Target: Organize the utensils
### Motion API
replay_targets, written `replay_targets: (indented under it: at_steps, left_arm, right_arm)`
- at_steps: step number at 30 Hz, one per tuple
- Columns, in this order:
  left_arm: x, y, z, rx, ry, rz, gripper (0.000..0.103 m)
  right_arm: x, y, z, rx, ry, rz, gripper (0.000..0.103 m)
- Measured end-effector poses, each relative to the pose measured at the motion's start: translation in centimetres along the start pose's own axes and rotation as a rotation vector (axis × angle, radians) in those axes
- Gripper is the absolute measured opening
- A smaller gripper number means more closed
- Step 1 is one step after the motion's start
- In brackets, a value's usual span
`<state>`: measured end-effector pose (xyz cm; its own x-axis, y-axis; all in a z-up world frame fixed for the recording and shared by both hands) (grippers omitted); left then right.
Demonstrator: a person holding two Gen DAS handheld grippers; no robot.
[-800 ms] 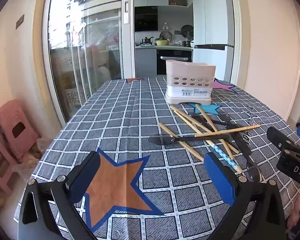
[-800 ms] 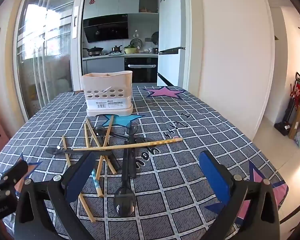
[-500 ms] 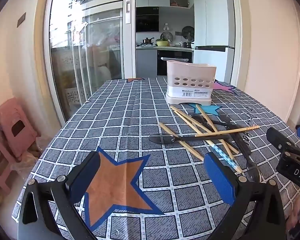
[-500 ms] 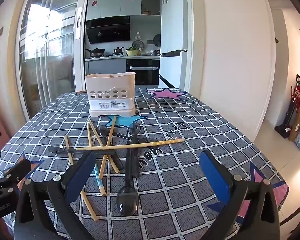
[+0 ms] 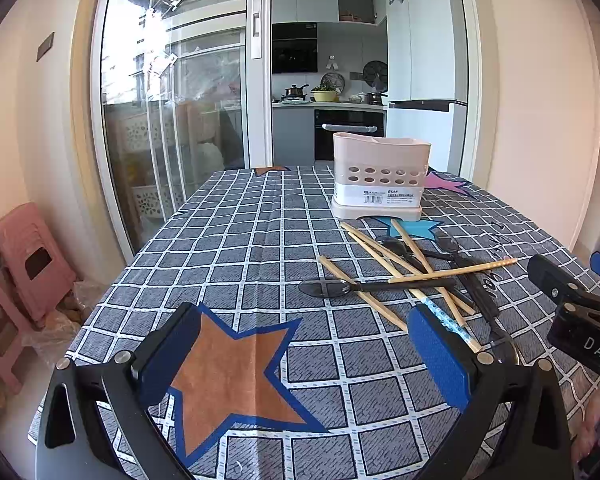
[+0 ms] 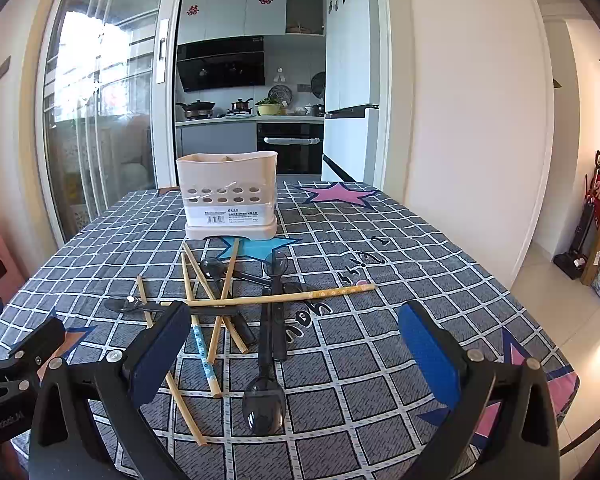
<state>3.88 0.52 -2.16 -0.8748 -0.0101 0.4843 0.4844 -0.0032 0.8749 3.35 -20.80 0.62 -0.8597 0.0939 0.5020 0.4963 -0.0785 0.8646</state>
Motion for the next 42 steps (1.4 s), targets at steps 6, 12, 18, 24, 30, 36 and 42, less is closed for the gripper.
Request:
replay_targets:
  at_steps: [6, 12, 18, 24, 30, 36, 42]
  left_arm:
    - [-0.04, -0.08, 0.02, -0.003, -0.001, -0.001, 0.103]
    - [-0.11, -0.17, 0.07, -0.003, 0.001, 0.004, 0.103]
    - [-0.22, -0.19, 0.01, -0.003, 0.001, 0.008, 0.103]
    - [-0.25, -0.20, -0.04, -0.004, 0.001, 0.008, 0.103]
    - [-0.27, -0.20, -0.06, -0.004, 0.001, 0.007, 0.103]
    - [-0.27, -0.21, -0.06, -0.003, 0.002, 0.008, 0.103]
    - [-0.27, -0.21, -0.07, -0.004, 0.001, 0.008, 0.103]
  right_arm:
    - [0.03, 0.10, -0.13, -0.009, 0.008, 0.005, 0.103]
    - [-0.03, 0.13, -0.17, -0.009, 0.010, 0.006, 0.103]
    - [0.08, 0.08, 0.10, -0.003, 0.012, 0.006, 0.103]
    - [0.11, 0.07, 0.14, -0.003, 0.013, 0.005, 0.103]
    - [0.10, 0.03, 0.29, 0.003, 0.016, 0.003, 0.103]
    - [0.02, 0.07, 0.32, 0.004, 0.018, 0.005, 0.103]
    - [0.07, 0.11, 0.33, 0.004, 0.018, 0.005, 0.103]
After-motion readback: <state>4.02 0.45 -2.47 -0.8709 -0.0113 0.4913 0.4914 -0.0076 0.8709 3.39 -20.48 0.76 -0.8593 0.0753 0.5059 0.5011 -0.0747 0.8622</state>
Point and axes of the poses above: each gripper's, at about its wrist camera, not at the fingertips, and x roughly against the way its jaws point, z to its left, y to its top, the point moved 5 cm from there along -x, roughly the way its jaws point, and after that the axes turned 1 degree about y, right-handed, at the moved point
